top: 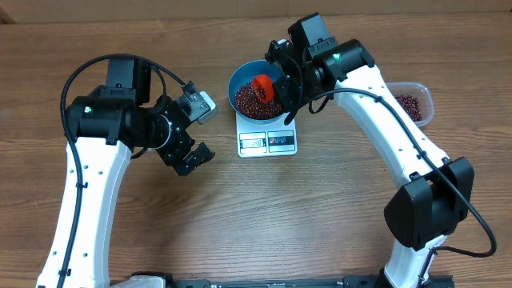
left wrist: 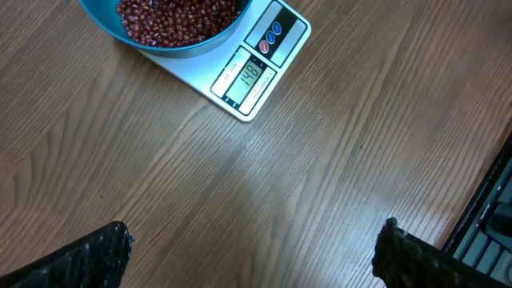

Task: Scoop item into bowl and weigh 150g on scale
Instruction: 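Tip the red cup again over the blue bowl with the right gripper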

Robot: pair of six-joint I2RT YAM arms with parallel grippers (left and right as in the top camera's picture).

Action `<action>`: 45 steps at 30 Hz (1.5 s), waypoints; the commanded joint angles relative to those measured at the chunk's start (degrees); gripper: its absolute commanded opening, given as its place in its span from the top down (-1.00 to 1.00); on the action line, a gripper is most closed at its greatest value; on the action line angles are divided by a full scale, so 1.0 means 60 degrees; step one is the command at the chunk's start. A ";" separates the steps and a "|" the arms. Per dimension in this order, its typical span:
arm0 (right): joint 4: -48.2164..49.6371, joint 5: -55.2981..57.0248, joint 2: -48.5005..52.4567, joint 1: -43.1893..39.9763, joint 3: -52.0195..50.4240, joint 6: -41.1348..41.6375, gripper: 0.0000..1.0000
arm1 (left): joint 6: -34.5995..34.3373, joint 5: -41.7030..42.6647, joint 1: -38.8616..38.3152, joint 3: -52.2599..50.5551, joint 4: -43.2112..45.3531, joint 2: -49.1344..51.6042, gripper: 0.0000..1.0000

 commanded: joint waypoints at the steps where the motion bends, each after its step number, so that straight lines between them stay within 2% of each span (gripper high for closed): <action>1: 0.0058 -0.0350 -0.0474 -0.0036 0.0277 0.0036 0.92 | -0.0069 0.0040 0.0036 0.0189 0.0004 -0.0117 -0.99; 19: -0.0168 -0.0302 -0.0586 -0.0022 0.0459 0.0058 0.92 | -0.0069 0.0040 0.0036 0.0193 0.0004 -0.0117 -0.99; 24: 0.0076 0.0962 -0.0506 -0.0007 0.0346 0.0073 0.92 | -0.0069 0.0040 0.0036 0.0193 0.0004 -0.0117 -1.00; 45: -0.0189 0.0510 -0.0579 -0.0007 0.0350 0.0066 0.92 | -0.0069 0.0040 0.0036 0.0189 0.0004 -0.0117 -0.99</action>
